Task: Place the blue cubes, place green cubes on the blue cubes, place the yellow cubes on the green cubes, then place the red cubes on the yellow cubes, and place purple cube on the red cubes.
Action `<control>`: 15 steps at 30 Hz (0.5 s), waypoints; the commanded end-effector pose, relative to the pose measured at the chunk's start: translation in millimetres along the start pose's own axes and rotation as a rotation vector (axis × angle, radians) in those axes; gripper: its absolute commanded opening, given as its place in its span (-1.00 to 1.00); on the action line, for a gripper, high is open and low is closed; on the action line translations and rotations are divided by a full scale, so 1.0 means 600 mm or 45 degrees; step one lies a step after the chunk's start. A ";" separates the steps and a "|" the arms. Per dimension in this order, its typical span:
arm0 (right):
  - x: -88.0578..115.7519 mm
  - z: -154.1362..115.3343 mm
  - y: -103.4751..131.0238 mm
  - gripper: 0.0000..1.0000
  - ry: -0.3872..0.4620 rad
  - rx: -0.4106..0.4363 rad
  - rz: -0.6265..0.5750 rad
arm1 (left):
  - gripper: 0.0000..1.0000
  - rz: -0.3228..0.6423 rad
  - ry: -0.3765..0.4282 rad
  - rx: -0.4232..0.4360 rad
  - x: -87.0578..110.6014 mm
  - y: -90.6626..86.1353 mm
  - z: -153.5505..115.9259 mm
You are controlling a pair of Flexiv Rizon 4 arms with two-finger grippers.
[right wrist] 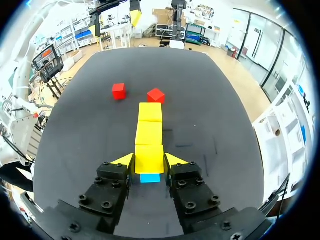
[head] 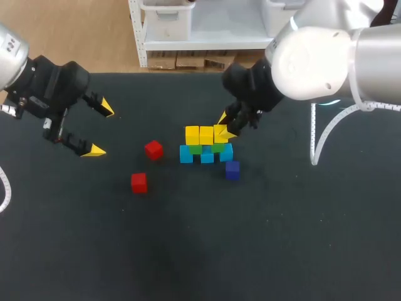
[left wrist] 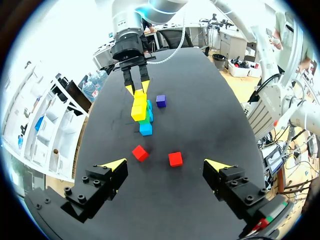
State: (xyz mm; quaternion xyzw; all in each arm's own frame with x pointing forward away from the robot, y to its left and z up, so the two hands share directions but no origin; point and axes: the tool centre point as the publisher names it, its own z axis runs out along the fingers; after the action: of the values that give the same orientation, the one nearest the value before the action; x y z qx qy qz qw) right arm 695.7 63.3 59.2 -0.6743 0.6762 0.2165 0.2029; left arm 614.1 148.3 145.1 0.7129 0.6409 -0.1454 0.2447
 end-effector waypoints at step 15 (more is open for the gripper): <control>0.001 0.003 -0.006 -1.00 0.003 -0.010 0.010 | 1.00 0.006 -0.007 -0.003 0.003 -0.001 0.000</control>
State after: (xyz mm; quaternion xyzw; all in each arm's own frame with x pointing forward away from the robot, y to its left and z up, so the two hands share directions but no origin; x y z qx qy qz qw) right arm 697.8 63.0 57.4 -0.6729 0.6778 0.2184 0.2001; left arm 614.1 148.3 145.1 0.7129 0.6409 -0.1454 0.2447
